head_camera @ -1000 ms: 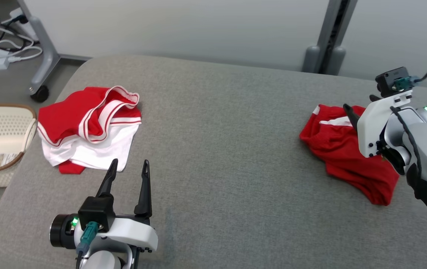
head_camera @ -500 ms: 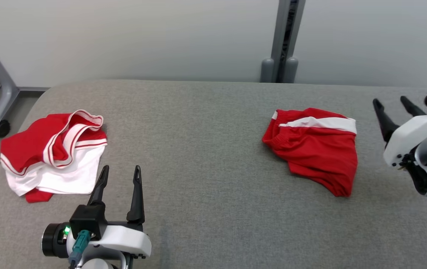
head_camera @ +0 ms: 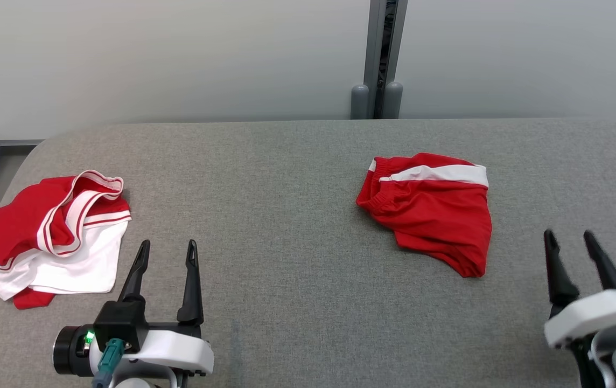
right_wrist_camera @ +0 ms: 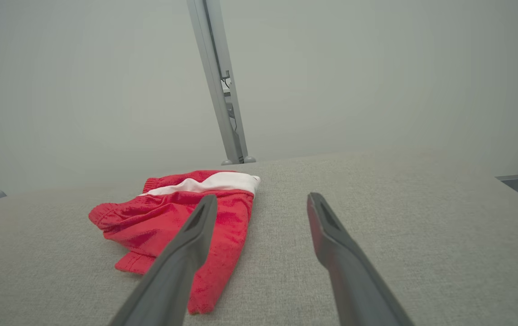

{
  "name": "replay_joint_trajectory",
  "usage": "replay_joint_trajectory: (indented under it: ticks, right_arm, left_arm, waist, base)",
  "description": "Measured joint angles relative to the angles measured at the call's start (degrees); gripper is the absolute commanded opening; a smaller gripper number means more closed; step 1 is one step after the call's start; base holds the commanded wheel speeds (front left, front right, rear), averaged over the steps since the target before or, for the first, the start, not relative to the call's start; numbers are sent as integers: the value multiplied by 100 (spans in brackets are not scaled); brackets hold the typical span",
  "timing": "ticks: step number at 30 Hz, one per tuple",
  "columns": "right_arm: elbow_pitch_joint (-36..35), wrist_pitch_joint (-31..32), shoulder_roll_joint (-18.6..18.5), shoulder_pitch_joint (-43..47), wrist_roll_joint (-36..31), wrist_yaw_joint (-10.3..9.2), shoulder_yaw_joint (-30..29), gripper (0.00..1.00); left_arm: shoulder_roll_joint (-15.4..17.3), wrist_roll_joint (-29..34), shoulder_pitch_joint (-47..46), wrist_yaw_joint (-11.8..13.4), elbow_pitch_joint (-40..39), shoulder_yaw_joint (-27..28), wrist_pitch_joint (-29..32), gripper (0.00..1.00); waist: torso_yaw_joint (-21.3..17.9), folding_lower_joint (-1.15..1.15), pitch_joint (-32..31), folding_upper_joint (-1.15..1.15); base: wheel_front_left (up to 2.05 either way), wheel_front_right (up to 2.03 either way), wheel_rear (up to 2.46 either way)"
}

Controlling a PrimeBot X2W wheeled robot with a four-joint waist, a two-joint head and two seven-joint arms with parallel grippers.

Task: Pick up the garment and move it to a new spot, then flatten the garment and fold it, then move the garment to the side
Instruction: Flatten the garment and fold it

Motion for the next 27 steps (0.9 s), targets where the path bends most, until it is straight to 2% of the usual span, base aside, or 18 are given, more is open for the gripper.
replay_joint_trajectory:
  ticks: [4,10,18,27]
  right_arm:
    - [-290,0,430,524,-554,0,-346,100]
    - [-403,0,669,688,-894,0,-564,100]
    - [-422,0,682,587,-1017,0,-587,100]
    - [-205,0,399,-64,-1018,0,-292,100]
  left_arm:
    - [1,7,30,-4,-7,-38,0,100]
    - [1,7,40,-20,-4,-125,0,100]
    - [1,7,28,-57,0,-170,0,100]
    - [1,8,-110,-125,47,-281,0,100]
  waist:
    - [-2,0,10,0]
    - [36,0,20,0]
    - [160,0,113,0]
    - [384,0,404,0]
  base:
    - [0,0,0]
    - [0,0,0]
    - [0,0,0]
    - [0,0,0]
